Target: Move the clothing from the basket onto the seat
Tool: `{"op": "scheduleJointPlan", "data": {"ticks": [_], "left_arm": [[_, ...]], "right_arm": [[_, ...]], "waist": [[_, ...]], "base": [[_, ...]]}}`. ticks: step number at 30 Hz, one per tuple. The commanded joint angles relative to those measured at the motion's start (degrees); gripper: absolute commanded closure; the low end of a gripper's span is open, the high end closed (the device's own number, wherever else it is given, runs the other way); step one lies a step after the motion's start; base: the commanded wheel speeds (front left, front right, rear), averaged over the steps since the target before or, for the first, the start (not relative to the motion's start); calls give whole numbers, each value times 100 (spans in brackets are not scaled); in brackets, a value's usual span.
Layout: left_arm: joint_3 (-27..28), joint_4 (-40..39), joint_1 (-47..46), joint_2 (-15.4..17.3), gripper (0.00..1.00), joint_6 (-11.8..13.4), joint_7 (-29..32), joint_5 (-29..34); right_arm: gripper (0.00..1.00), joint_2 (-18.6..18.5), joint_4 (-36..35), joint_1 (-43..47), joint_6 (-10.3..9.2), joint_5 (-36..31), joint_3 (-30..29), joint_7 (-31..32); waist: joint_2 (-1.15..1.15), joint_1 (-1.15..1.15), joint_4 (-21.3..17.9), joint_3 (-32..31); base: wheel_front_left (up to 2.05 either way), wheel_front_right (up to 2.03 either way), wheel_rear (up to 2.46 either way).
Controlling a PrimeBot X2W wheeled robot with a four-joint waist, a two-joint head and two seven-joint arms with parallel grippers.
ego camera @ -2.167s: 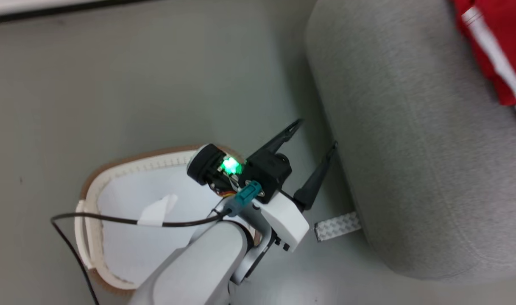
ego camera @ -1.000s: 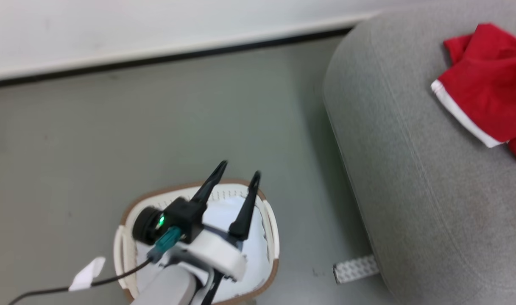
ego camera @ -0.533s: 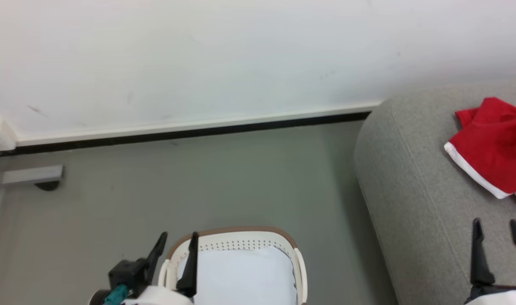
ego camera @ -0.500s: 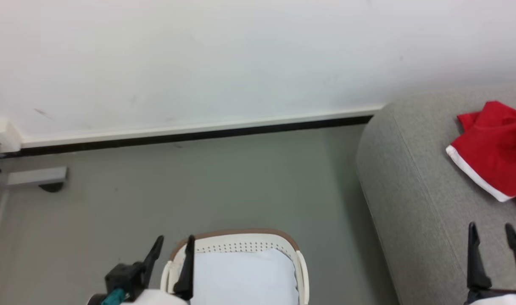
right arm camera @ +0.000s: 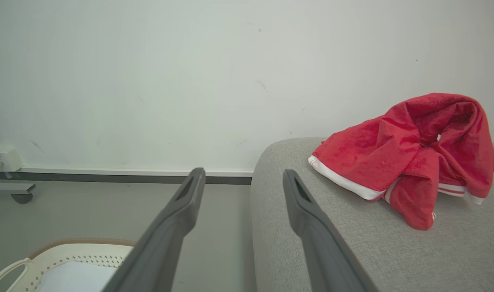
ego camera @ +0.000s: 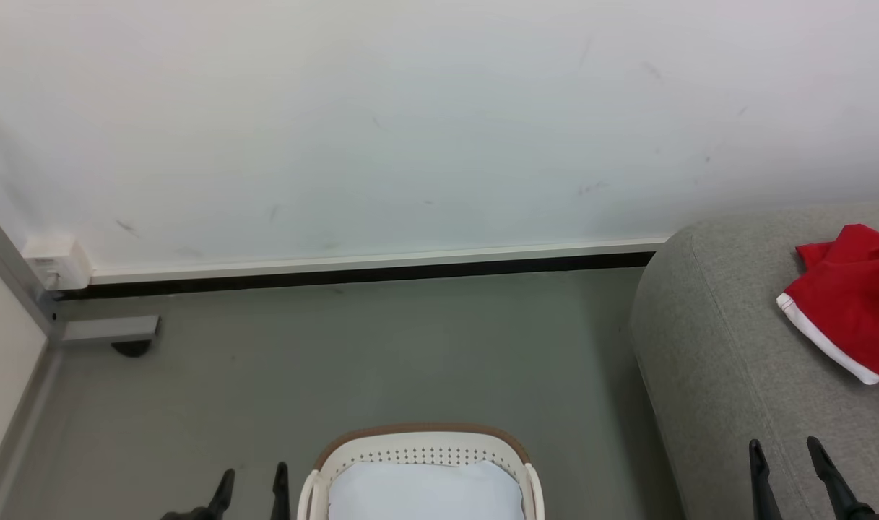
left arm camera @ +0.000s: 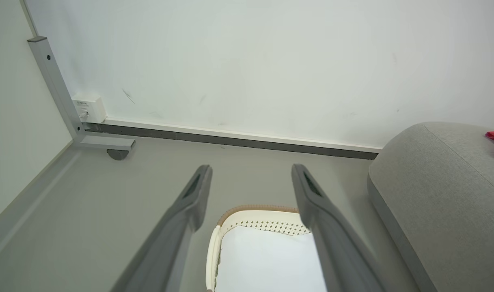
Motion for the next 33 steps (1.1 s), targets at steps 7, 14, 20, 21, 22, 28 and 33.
{"op": "scheduleJointPlan", "data": {"ticks": [7,14,20,21,22,28,33], "left_arm": [[357,83,119,-173,0,-192,-4,267],[547,102,32,-298,0,-366,-4,480],[644,122,-8,-367,0,-454,-4,563],[650,116,-23,-375,0,-459,-4,585],[660,113,-34,-378,0,-459,-4,586],[710,102,-64,-399,0,-485,-4,629],[740,149,-74,-407,0,-495,-4,606]], "right_arm": [[0,2,76,70,-15,83,236,4],[0,-1,95,-105,-15,120,446,5],[0,-1,93,-197,-15,130,535,5],[0,0,89,-220,-14,121,543,4],[0,0,84,-241,-15,113,546,4],[0,0,102,-255,-15,128,564,5],[0,0,118,-261,-14,156,577,5]], "waist": [[0,1,3,-61],[0,1,8,-20],[0,1,32,35],[0,1,41,52],[0,1,47,68],[0,1,74,132],[0,1,88,161]], "base": [[0,0,0],[0,0,0],[0,0,0],[0,0,0],[0,0,0],[0,0,0],[0,0,0]]}}
